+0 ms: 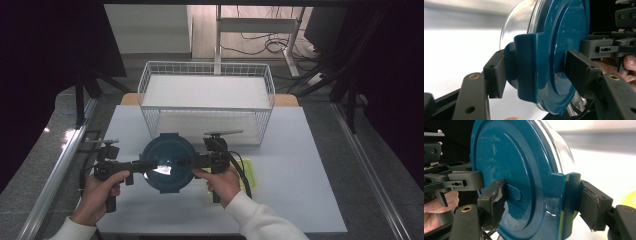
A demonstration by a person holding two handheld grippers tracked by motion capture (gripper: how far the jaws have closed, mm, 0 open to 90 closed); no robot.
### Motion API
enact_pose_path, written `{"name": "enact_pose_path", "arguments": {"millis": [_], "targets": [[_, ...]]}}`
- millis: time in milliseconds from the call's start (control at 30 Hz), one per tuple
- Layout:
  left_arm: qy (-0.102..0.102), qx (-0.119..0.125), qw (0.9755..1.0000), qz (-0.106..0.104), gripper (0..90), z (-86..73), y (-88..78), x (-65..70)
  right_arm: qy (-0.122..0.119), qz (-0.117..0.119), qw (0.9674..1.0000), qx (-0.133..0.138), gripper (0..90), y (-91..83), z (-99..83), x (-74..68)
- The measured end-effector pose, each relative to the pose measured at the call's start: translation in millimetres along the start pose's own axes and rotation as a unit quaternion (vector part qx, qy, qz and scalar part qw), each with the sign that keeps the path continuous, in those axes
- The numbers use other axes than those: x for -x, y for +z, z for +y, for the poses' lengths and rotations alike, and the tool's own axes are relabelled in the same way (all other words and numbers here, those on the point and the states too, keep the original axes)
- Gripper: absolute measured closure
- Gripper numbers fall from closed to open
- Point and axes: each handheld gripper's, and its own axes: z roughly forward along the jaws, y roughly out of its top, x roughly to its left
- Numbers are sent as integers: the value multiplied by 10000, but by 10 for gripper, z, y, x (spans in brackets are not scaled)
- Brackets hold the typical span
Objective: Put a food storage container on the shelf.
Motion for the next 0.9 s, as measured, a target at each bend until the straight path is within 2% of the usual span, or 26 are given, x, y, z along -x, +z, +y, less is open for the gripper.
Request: {"name": "enact_pose_path", "arguments": {"millis": [167,900], "targets": [[77,29,10000,-32,378,131,59,115,-111,-57,9999,102,279,-135,107,21],[300,0,9994,-195,378,606,367,434,-46,-186,9993,324,278,-576,461,211]]}}
